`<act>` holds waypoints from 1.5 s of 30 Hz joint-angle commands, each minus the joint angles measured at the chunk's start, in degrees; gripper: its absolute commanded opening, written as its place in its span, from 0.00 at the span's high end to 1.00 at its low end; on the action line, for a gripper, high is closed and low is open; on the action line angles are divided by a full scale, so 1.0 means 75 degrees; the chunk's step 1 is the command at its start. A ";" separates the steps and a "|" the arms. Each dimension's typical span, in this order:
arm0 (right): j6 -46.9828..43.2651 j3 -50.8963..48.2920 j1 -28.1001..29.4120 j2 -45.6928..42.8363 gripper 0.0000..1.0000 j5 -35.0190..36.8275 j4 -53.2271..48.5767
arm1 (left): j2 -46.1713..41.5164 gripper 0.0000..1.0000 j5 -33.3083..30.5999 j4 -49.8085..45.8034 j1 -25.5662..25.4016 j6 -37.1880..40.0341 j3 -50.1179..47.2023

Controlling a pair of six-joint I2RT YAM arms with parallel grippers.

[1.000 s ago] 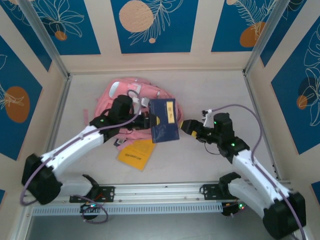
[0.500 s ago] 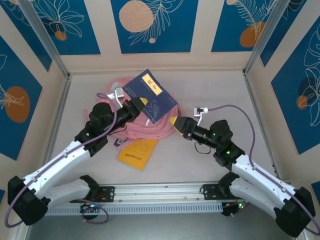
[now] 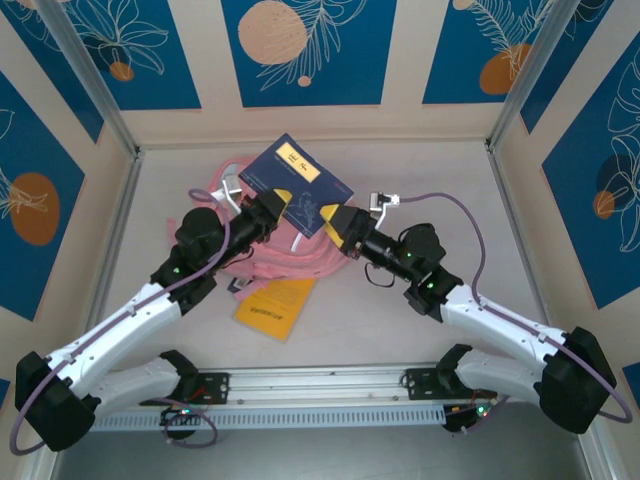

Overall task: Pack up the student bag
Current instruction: Pass the book, then open the student bag at the center of the table.

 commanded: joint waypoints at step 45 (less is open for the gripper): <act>-0.2343 0.0579 -0.0633 -0.2675 1.00 0.3508 -0.7054 | 0.1529 0.23 -0.1659 -0.5856 -0.0543 0.5291 0.2633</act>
